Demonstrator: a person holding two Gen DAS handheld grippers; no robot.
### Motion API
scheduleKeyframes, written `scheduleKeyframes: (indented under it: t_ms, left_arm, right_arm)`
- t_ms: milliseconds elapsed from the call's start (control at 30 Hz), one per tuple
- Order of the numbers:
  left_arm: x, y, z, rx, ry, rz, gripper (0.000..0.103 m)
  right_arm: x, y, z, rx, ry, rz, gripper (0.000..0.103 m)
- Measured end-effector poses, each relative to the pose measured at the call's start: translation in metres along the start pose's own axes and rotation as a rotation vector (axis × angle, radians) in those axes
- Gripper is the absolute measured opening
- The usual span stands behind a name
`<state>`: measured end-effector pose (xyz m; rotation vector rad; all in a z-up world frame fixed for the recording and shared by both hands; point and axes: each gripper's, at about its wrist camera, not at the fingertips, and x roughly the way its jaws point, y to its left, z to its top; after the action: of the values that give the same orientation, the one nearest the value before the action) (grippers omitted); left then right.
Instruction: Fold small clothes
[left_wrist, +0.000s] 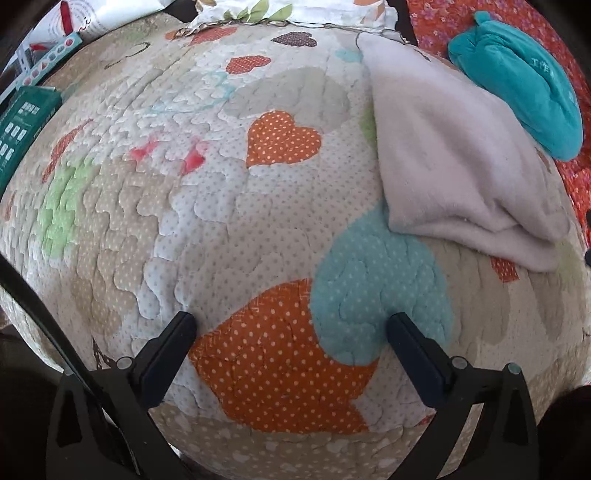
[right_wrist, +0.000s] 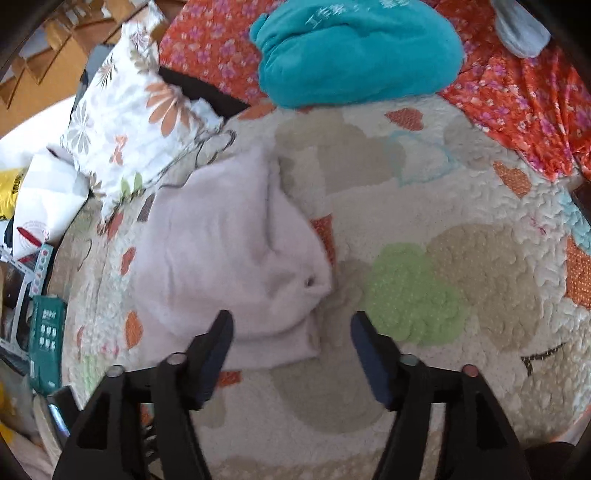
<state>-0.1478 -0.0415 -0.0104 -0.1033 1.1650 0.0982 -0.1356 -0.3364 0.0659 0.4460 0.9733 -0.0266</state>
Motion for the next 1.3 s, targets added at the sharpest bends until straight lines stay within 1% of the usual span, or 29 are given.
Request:
scheduleKeyframes:
  t_ms: [33,67,100,133,167,233,267,367,433,467,533,567,633,700,767,867,933,1100,1200,1300]
  left_arm:
    - [0.0,0.001,0.0,0.001,-0.001,-0.002,0.103]
    - [0.001,0.001,0.001,-0.002,0.003,-0.003,0.103]
    - [0.001,0.003,0.003,-0.006,0.01,-0.004,0.103]
    - [0.002,0.004,0.006,-0.016,0.022,-0.006,0.103]
    - [0.003,0.005,0.01,-0.03,0.035,-0.006,0.103]
    - [0.005,0.007,0.017,-0.059,0.058,0.003,0.103]
    - [0.004,0.007,0.02,-0.084,0.059,0.009,0.103]
    - [-0.001,0.003,0.026,-0.114,0.036,-0.016,0.103]
    - [-0.002,-0.002,0.031,-0.1,0.028,-0.022,0.103]
    - [-0.001,-0.006,0.035,-0.086,0.02,-0.015,0.103]
    - [0.003,-0.011,0.04,-0.062,0.011,0.007,0.103]
    - [0.009,-0.014,0.044,-0.047,0.019,0.02,0.103]
    - [0.016,-0.016,0.045,-0.051,0.026,0.023,0.103]
    - [0.017,-0.014,0.047,-0.068,0.004,0.027,0.103]
    - [0.019,-0.017,0.046,-0.064,-0.003,0.035,0.103]
    - [0.021,-0.017,0.048,-0.071,-0.011,0.03,0.103]
    - [0.02,-0.016,0.046,-0.078,-0.007,0.025,0.103]
    - [0.02,-0.016,0.047,-0.099,-0.007,0.035,0.103]
    - [0.019,-0.017,0.046,-0.083,-0.009,0.031,0.103]
    - [0.017,-0.015,0.045,-0.049,0.017,0.005,0.103]
  right_arm:
    - [0.005,-0.002,-0.004,-0.011,-0.019,-0.031,0.074]
    - [0.015,-0.006,-0.008,-0.025,-0.022,-0.085,0.074]
    - [0.029,-0.011,-0.009,-0.03,0.016,-0.14,0.074]
    - [0.042,-0.016,-0.007,-0.015,0.072,-0.156,0.074]
    - [0.049,-0.025,-0.005,0.025,0.099,-0.125,0.074]
    - [0.047,-0.032,-0.001,0.062,0.069,-0.098,0.074]
    - [0.048,-0.033,0.001,0.059,0.07,-0.096,0.074]
    - [0.054,-0.03,0.003,0.027,0.054,-0.127,0.075]
    - [0.06,-0.022,0.003,-0.026,0.042,-0.167,0.08]
    - [0.063,-0.017,0.003,-0.052,0.042,-0.18,0.083]
    - [0.07,-0.01,0.002,-0.088,0.036,-0.192,0.093]
    - [0.073,-0.008,0.0,-0.101,0.028,-0.205,0.094]
    - [0.077,-0.004,-0.002,-0.127,-0.002,-0.242,0.096]
    - [0.08,-0.005,-0.002,-0.126,-0.027,-0.257,0.099]
    - [0.082,-0.006,-0.003,-0.103,-0.059,-0.267,0.103]
    - [0.083,-0.003,-0.005,-0.098,-0.087,-0.301,0.103]
    - [0.083,-0.002,-0.006,-0.099,-0.099,-0.308,0.103]
    - [0.081,-0.005,-0.007,-0.108,-0.111,-0.278,0.103]
    - [0.081,-0.004,-0.008,-0.108,-0.116,-0.277,0.103]
    - [0.08,-0.004,-0.009,-0.114,-0.109,-0.275,0.103]
